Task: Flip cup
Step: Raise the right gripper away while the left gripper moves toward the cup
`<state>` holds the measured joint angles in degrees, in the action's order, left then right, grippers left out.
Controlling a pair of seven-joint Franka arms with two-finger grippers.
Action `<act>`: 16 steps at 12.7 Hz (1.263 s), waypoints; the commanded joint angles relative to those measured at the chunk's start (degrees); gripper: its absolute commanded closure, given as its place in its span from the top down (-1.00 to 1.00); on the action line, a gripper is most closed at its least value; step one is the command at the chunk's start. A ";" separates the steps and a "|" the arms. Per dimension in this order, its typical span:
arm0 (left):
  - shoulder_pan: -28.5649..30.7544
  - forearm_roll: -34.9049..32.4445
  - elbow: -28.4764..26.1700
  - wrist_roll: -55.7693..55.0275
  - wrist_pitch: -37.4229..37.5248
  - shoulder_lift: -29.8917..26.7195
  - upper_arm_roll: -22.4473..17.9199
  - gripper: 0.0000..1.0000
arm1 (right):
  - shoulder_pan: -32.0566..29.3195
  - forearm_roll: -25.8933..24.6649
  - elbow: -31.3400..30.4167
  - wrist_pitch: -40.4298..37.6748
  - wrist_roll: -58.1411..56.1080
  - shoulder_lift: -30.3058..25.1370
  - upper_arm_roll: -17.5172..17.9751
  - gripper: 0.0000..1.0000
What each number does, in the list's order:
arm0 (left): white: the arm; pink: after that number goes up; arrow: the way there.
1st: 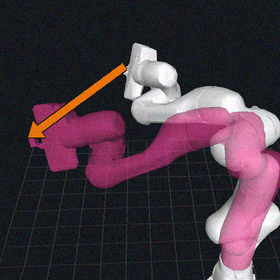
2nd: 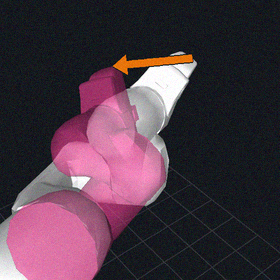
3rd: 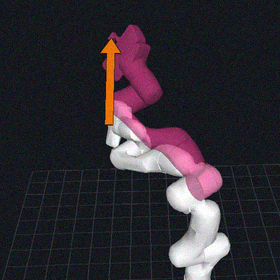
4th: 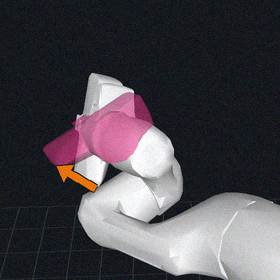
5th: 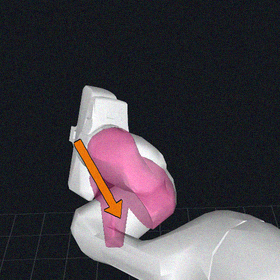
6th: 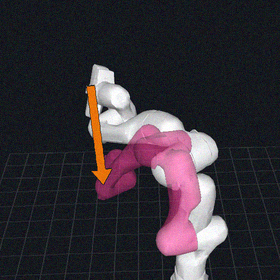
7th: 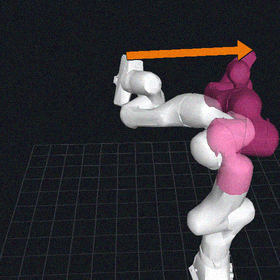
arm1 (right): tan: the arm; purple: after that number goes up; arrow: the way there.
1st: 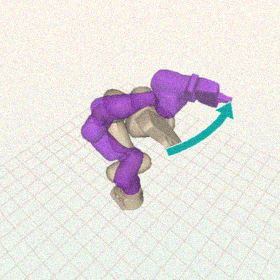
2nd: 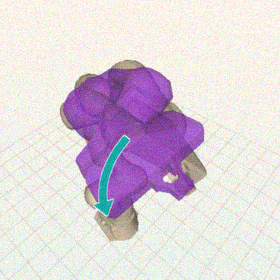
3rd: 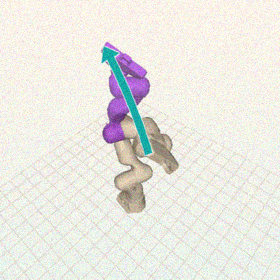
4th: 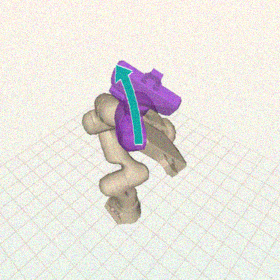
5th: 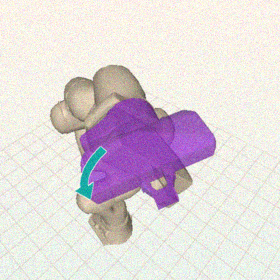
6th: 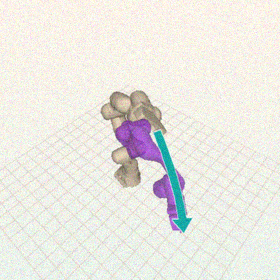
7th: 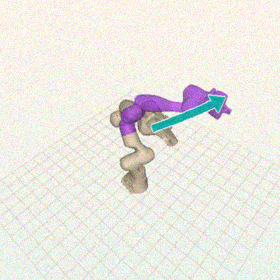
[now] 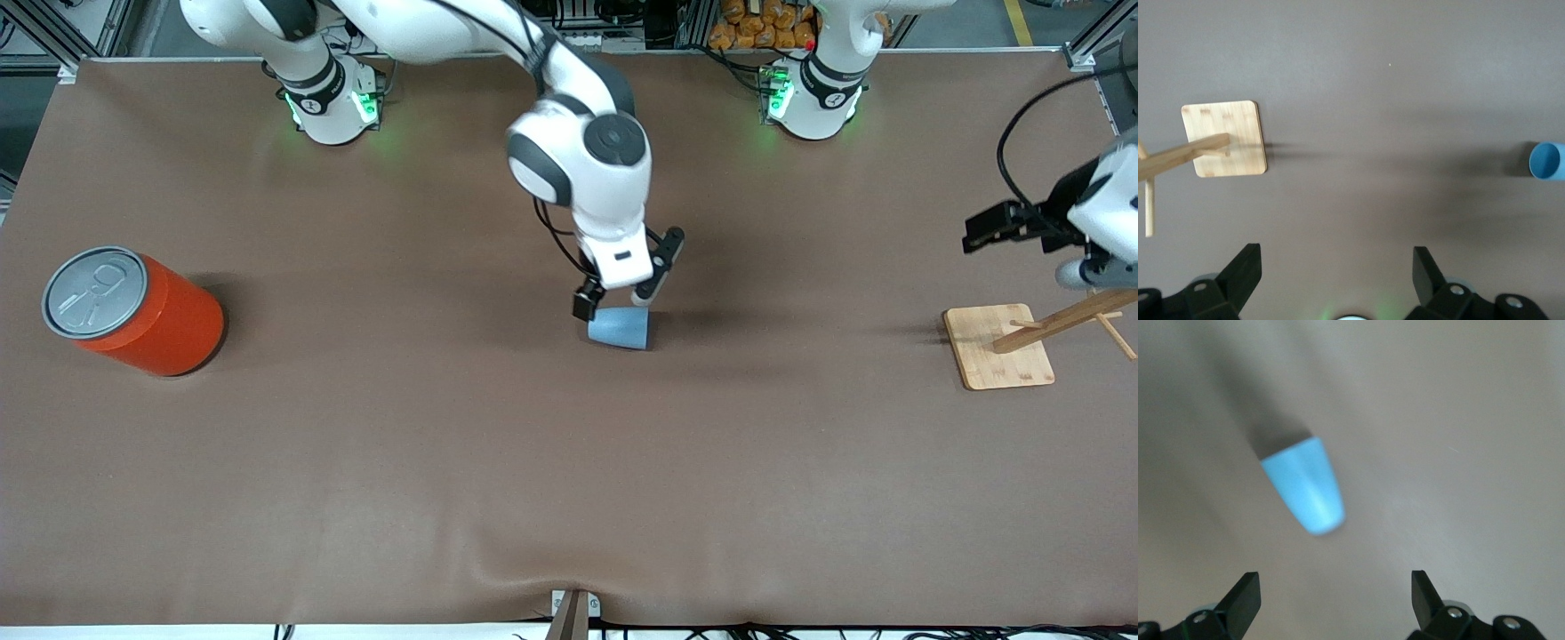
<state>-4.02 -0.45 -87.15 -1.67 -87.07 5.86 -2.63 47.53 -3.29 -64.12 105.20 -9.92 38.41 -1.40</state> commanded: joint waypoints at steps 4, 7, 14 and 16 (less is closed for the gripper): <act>-0.11 -0.43 1.20 -0.71 -7.49 9.77 -0.18 1.00 | -25.87 1.88 -2.85 -16.05 -0.98 -12.48 1.22 1.00; -0.02 -0.26 3.74 -0.88 -8.02 16.53 -1.94 1.00 | -37.64 1.79 -2.68 -19.41 -9.82 -15.81 1.39 1.00; -0.81 1.41 3.04 0.70 -0.85 24.11 -0.80 1.00 | -50.00 2.67 -11.27 -26.36 -11.55 -28.19 0.69 1.00; -0.55 3.59 1.73 2.01 0.85 24.38 1.30 1.00 | -50.00 3.46 -21.34 -23.31 0.36 -36.61 0.52 1.00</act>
<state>-4.56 0.88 -85.58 -1.06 -88.65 30.12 -2.49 -2.43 -1.07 -72.64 78.30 -18.29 12.26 -1.43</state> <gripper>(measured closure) 0.000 0.000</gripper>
